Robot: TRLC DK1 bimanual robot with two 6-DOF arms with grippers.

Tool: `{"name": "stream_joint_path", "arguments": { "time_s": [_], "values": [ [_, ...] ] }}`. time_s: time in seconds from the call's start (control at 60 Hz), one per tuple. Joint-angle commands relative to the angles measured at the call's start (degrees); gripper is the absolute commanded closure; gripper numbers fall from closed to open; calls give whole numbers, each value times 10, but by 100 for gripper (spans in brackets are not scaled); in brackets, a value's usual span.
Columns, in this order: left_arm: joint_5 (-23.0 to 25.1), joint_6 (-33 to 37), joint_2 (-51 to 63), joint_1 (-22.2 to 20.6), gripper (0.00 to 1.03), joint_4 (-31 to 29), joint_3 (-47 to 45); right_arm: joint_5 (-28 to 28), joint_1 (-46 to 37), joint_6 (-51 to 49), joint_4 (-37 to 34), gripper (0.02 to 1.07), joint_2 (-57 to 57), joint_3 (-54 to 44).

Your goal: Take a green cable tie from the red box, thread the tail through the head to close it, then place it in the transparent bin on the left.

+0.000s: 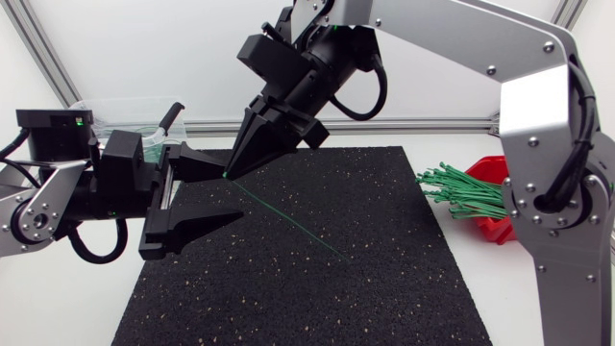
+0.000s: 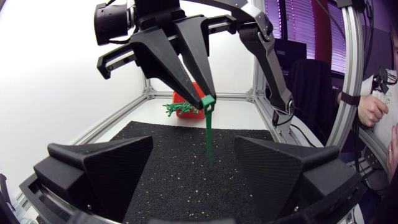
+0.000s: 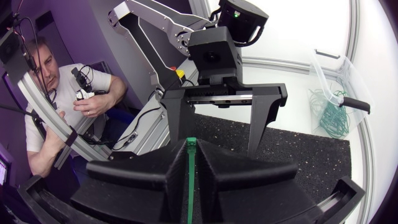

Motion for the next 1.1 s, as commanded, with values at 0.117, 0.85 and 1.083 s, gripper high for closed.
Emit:
{"name": "stream_joint_path", "arguments": {
  "time_s": [0.117, 0.85, 1.083],
  "values": [
    [16, -3, -3, -18, 12, 13, -23, -25, -5, -51, -16, 93, -33, -70],
    [68, -91, -70, -74, 15, 13, -24, -105, 15, -86, -24, 93, -136, -215],
    [93, -138, -87, -77, 17, 26, -11, -119, 11, -113, -47, 93, -136, -215]
  ]
}}
